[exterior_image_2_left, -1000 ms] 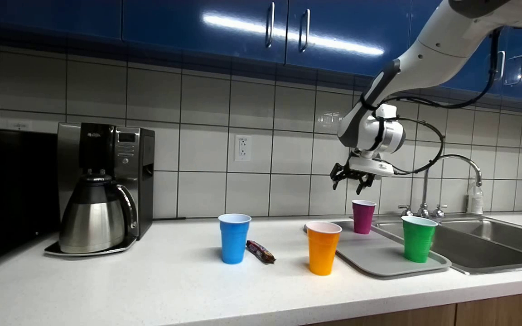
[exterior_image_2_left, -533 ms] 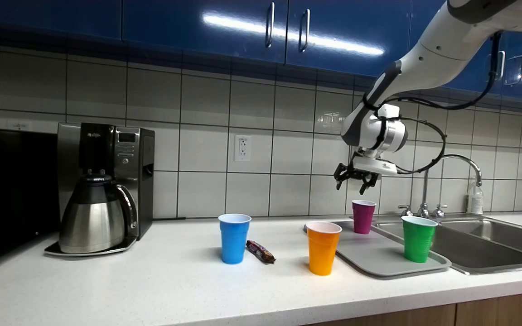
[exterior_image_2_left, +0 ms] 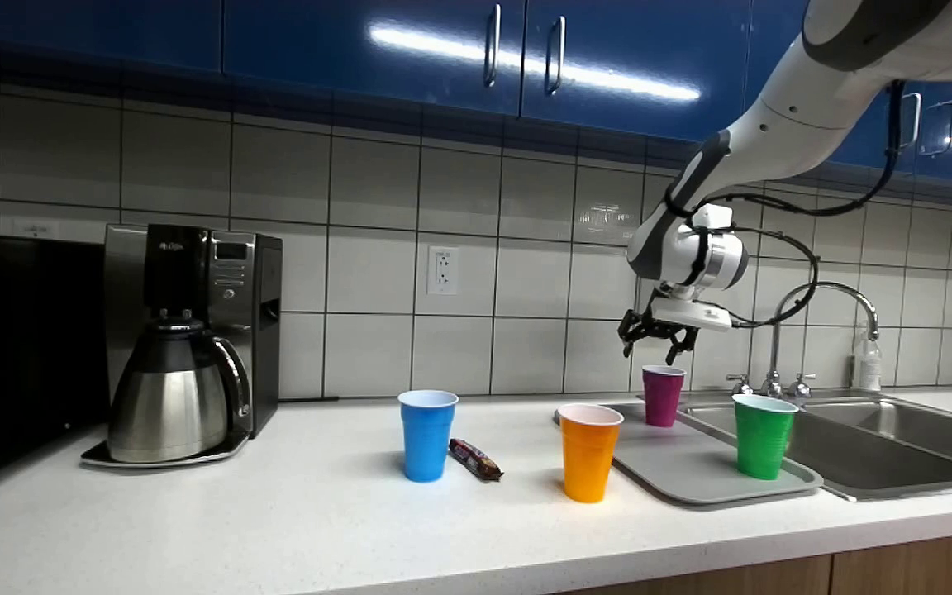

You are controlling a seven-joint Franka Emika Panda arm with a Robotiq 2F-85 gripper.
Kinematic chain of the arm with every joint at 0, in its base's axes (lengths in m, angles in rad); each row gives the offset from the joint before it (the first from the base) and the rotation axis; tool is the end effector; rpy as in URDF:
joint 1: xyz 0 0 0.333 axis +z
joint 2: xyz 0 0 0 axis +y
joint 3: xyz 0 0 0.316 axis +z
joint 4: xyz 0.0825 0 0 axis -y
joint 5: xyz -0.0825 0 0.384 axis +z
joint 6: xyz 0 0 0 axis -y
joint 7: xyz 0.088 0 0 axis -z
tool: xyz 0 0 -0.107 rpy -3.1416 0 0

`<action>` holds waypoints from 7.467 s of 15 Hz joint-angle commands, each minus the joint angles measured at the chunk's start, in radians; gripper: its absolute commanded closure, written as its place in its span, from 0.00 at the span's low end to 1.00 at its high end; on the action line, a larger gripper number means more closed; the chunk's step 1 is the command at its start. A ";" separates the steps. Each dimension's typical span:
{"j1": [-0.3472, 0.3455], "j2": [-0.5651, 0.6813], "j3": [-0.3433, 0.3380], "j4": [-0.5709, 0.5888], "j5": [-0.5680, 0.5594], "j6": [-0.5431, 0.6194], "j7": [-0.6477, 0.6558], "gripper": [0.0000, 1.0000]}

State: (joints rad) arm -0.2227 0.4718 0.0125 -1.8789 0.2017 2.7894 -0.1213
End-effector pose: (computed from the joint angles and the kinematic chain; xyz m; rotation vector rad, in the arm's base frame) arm 0.6557 -0.1500 0.3054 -2.9959 0.4001 -0.6908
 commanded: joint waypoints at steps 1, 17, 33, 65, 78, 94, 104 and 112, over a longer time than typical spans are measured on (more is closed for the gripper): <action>-0.001 0.046 -0.017 0.063 -0.021 -0.031 0.000 0.00; 0.015 0.133 -0.022 0.144 -0.034 -0.044 0.017 0.29; 0.010 0.105 -0.032 0.124 -0.032 -0.014 0.014 0.99; 0.156 -0.012 -0.016 0.034 -0.053 0.018 0.044 0.99; 0.269 -0.085 -0.019 -0.048 -0.136 0.046 0.119 0.99; 0.377 -0.075 0.006 -0.065 -0.188 0.057 0.159 0.99; 0.409 -0.062 0.039 -0.068 -0.188 0.065 0.155 0.99; 0.431 -0.056 0.048 -0.091 -0.205 0.081 0.149 0.99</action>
State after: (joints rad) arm 0.2053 0.4253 0.0556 -1.9473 0.0335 2.8436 0.0020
